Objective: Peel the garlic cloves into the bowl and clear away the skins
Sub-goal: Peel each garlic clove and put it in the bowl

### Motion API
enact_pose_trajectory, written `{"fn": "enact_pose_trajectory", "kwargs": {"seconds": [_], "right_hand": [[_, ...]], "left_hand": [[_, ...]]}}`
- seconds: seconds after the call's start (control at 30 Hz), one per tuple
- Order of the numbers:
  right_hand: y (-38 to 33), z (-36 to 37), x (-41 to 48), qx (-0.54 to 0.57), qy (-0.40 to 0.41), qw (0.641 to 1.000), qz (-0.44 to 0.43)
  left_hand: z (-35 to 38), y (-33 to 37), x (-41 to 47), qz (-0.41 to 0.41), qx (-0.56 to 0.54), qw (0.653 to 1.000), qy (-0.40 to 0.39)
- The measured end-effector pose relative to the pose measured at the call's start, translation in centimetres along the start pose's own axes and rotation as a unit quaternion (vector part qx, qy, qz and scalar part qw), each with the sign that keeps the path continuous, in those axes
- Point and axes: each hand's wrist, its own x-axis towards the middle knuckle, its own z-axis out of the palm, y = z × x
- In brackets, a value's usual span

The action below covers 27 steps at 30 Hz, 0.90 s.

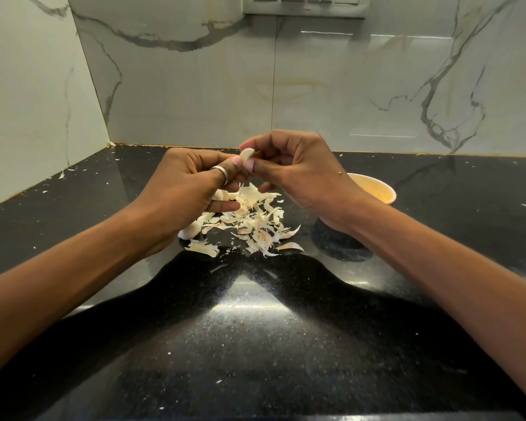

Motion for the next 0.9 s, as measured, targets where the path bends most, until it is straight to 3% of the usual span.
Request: {"fn": "enact_pose_trajectory", "kwargs": {"seconds": [0.27, 0.37, 0.63, 0.9], "right_hand": [[-0.37, 0.13, -0.26, 0.041, -0.008, 0.999, 0.034], [-0.51, 0.02, -0.16, 0.130, 0.002, 0.988, 0.080], [-0.63, 0.17, -0.13, 0.223, 0.009, 0.967, 0.119], [-0.71, 0.55, -0.22, 0.221, 0.031, 0.968, 0.114]], "left_hand": [[-0.09, -0.23, 0.10, 0.027, 0.022, 0.999, 0.023], [-0.05, -0.31, -0.01, 0.068, 0.065, 0.995, 0.034], [-0.09, -0.68, -0.25, 0.207, 0.242, 0.943, 0.095], [0.02, -0.44, -0.37, 0.242, 0.292, 0.918, 0.116]]}}
